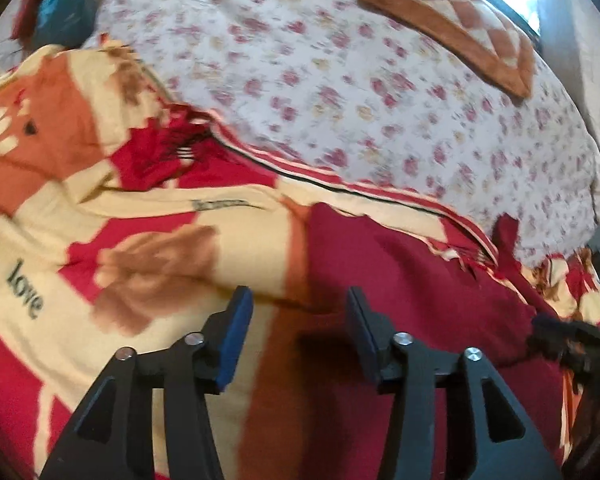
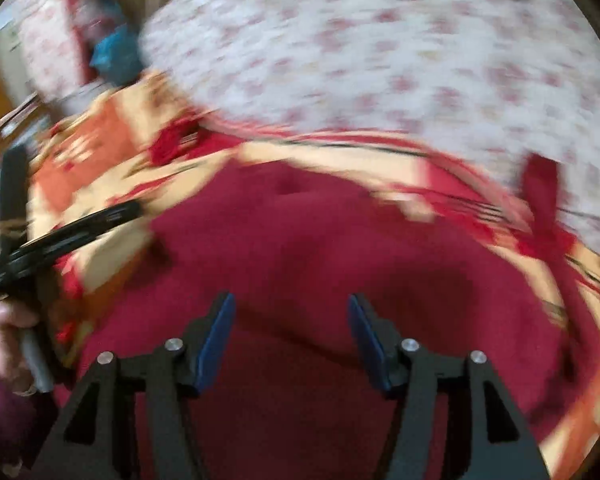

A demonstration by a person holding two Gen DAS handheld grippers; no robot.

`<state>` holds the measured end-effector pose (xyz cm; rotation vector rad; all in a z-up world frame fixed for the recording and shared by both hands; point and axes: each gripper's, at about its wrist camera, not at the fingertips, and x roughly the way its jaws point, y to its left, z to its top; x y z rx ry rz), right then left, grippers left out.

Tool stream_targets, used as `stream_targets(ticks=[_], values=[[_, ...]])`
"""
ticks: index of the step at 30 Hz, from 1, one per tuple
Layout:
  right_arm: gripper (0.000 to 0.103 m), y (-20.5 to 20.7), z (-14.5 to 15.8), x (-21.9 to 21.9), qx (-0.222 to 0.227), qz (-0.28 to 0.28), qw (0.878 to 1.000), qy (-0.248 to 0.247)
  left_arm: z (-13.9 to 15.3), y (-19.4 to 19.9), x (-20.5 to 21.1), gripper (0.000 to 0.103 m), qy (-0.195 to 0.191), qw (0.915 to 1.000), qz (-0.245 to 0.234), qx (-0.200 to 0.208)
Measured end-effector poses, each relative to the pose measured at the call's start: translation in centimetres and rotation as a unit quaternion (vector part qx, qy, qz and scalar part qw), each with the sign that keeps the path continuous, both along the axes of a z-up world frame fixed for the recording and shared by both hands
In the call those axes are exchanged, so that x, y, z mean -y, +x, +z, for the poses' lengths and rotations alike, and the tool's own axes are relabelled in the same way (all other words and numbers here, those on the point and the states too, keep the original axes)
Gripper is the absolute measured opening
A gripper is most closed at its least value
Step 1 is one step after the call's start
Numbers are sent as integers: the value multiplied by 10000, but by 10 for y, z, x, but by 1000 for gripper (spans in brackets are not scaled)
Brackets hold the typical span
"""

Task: Fold small clothes

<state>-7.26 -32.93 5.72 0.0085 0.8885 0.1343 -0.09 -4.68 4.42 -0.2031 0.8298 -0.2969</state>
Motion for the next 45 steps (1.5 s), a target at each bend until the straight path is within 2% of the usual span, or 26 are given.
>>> stream_targets(ticks=[2, 5, 6, 11, 14, 16, 17, 20, 21, 23, 26, 28, 29, 30, 32, 35, 38, 40, 45], values=[[63, -3, 11, 37, 65, -561, 9983, -164, -7, 4, 15, 29, 240, 9995, -161, -128], [64, -7, 20, 90, 61, -1330, 9909, -193, -25, 7, 22, 29, 592, 9973, -70, -423], [64, -7, 20, 102, 64, -1455, 9892, -164, -30, 8, 19, 29, 492, 9975, -58, -501], [64, 7, -1, 115, -54, -1499, 9885, -163, -32, 4, 11, 29, 238, 9986, -50, -465], [63, 24, -25, 113, -320, -1449, 9889, -21, -33, 2, 10, 30, 227, 9988, -44, -437], [40, 31, -40, 111, -497, -1420, 9886, -102, -33, 2, 10, 30, 213, 9988, -43, -432], [14, 33, -45, 111, -566, -1405, 9884, -145, -33, 2, 10, 30, 204, 9989, -41, -431], [11, 22, -35, 112, -239, -1511, 9881, -136, -34, 5, 9, 30, 185, 9989, -38, -436], [5, 18, -30, 113, -93, -1571, 9874, -194, -34, 5, 10, 31, 191, 9989, -38, -435], [5, 14, -26, 118, 39, -1723, 9847, -263, -34, 5, 10, 31, 230, 9988, -49, -426], [6, 21, -44, 121, -316, -1739, 9839, -254, -34, 4, 11, 31, 270, 9988, -52, -406], [7, 21, -45, 121, -306, -1791, 9829, -300, -34, 3, 11, 31, 226, 9989, -52, -409], [18, 18, -40, 122, -249, -1861, 9819, -241, -34, 3, 11, 31, 215, 9989, -54, -404], [34, 15, -37, 123, -208, -1935, 9807, -188, -34, 2, 11, 31, 214, 9990, -54, -395], [53, 5, -26, 121, -53, -2023, 9792, -119, -33, 1, 12, 31, 279, 9989, -44, -368], [54, -6, -13, 109, 29, -1795, 9837, -127, -26, -2, 16, 31, 469, 9982, 36, -382], [54, -7, -6, 92, 34, -1452, 9893, 124, -10, -9, 23, 31, 717, 9972, -4, -225], [54, -2, -7, 76, 10, -1205, 9926, 146, 4, -14, 31, 31, 923, 9957, -87, -13], [54, 20, -15, 31, -3, -716, 9972, 199, 20, 0, 47, 31, 1113, 9937, -149, 59]])
